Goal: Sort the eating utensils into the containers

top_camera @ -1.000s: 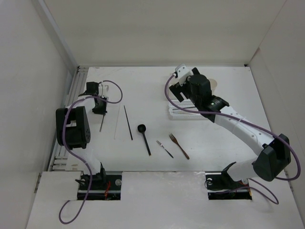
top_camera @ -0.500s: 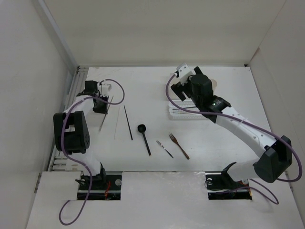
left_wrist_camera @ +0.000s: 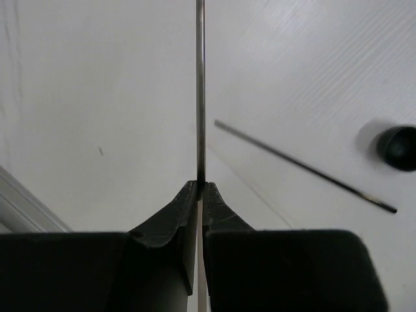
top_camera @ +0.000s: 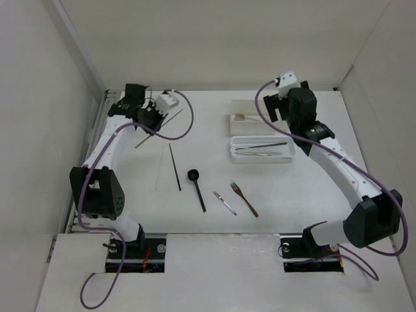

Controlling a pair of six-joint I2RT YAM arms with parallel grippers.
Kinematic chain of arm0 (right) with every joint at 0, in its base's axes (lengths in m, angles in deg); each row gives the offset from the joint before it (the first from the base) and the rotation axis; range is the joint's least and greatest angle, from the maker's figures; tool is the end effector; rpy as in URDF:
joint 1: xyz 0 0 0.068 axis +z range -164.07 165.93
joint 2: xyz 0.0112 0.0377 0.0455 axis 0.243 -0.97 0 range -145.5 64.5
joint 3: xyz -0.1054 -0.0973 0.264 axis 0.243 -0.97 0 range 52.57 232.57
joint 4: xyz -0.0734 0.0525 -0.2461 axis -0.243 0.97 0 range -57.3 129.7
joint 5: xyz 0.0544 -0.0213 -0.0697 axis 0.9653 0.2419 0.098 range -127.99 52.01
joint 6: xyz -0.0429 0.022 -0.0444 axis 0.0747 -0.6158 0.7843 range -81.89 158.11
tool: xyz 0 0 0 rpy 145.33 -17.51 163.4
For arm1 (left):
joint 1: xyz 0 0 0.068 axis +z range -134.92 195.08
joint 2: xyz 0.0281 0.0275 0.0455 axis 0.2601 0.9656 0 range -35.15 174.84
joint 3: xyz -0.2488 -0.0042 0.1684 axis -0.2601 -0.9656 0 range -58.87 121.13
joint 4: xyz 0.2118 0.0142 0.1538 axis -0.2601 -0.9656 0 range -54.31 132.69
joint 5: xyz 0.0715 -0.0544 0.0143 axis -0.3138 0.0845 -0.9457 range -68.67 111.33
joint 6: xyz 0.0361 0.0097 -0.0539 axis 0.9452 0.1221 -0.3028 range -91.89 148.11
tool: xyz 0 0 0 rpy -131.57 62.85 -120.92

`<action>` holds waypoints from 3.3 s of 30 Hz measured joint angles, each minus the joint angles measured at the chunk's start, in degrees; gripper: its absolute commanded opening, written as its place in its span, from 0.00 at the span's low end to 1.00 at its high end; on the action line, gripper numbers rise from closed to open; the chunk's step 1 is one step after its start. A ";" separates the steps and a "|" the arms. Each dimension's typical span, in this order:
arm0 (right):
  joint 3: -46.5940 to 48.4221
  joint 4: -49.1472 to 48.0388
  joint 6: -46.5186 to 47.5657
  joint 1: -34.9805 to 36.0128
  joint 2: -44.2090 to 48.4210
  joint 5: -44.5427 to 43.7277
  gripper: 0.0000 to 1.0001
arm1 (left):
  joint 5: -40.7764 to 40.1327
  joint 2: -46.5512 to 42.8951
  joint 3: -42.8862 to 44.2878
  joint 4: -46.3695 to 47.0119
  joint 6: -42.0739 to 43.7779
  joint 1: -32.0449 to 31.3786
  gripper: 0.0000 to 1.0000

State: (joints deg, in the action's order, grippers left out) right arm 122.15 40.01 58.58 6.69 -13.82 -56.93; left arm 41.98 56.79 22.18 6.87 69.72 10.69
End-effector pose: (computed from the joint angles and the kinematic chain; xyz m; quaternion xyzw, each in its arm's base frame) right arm 0.3154 0.1016 0.3880 -0.1849 0.7724 -0.1300 0.5936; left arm 0.3640 -0.0462 0.3294 0.4181 0.8159 -0.0421 0.3971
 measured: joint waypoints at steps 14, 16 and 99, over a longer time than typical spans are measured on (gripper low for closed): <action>1.20 -1.46 -3.65 -13.16 10.08 1.62 1.00 | 4.85 34.18 43.74 -1.44 11.02 -29.55 0.00; 0.24 -1.81 -3.48 -13.44 11.69 2.10 1.00 | 5.77 36.87 43.76 -0.63 10.93 -31.50 0.00; -10.51 -5.01 2.27 -14.43 20.74 10.58 1.00 | -1.14 30.05 17.88 10.34 -5.29 -32.28 0.33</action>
State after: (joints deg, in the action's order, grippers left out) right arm 111.64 35.00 60.85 -7.74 6.92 -46.35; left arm 40.84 86.84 40.06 17.21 64.43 -21.59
